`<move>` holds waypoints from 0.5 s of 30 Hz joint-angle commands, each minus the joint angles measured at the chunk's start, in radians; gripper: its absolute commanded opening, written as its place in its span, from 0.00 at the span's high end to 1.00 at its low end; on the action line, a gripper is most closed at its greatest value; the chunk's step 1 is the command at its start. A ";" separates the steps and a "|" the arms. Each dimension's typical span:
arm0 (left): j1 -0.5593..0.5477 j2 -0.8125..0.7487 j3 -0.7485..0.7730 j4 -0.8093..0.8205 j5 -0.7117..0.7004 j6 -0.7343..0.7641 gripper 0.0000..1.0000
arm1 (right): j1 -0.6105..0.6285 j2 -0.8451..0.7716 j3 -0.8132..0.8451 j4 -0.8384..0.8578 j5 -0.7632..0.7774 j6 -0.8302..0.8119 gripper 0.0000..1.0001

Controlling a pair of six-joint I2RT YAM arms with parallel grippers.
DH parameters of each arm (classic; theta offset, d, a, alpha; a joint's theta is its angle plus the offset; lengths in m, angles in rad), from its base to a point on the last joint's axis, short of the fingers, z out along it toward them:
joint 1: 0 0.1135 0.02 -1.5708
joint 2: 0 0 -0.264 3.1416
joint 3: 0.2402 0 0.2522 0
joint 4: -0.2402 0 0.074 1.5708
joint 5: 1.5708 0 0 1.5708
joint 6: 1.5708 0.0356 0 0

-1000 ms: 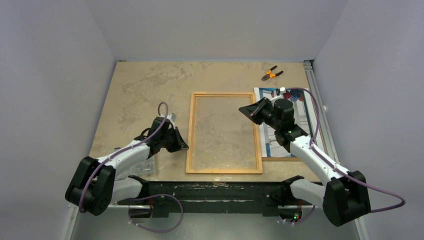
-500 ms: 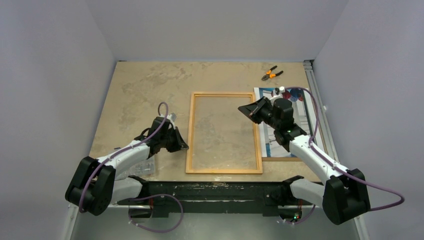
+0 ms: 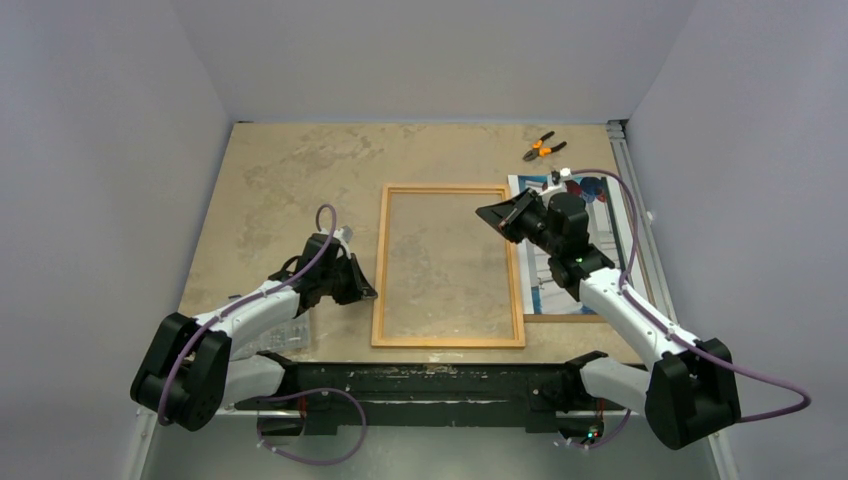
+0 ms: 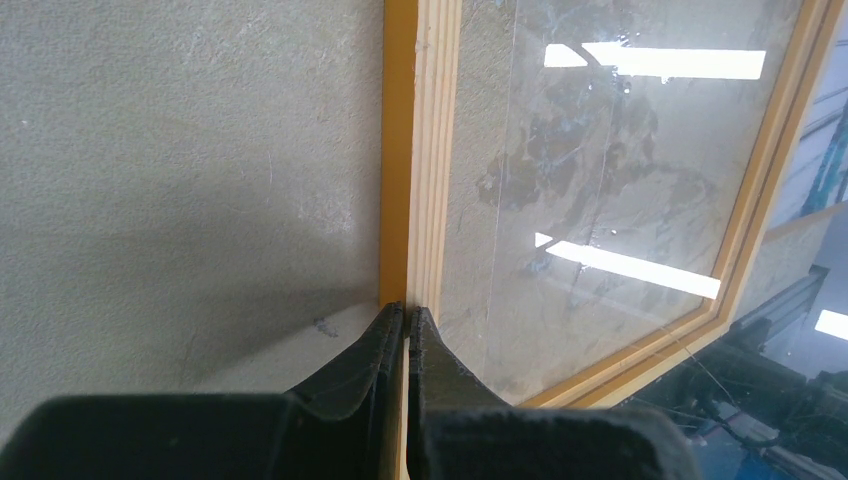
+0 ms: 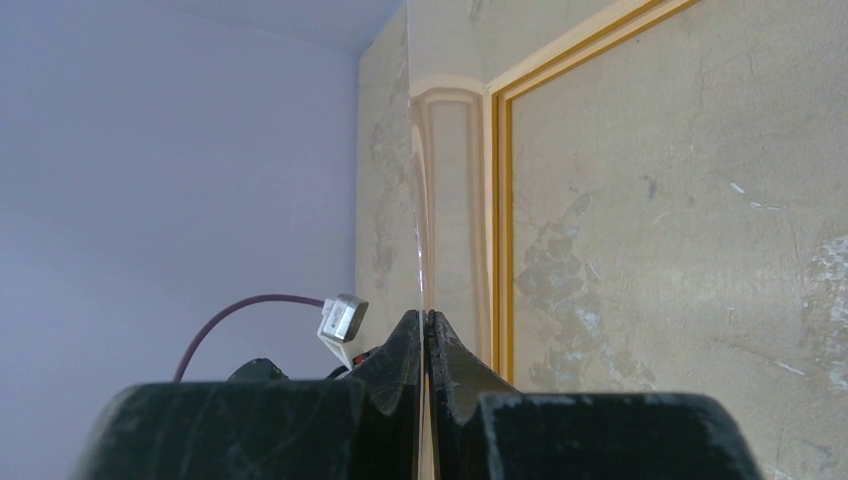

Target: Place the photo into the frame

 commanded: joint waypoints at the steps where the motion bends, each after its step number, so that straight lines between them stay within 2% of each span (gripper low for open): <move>1: 0.006 0.028 -0.029 -0.027 -0.043 0.031 1.00 | 0.006 -0.004 0.049 0.043 0.012 0.009 1.00; 15: 0.006 0.031 -0.029 -0.023 -0.037 0.034 1.00 | 0.005 0.040 0.027 0.084 0.018 0.005 1.00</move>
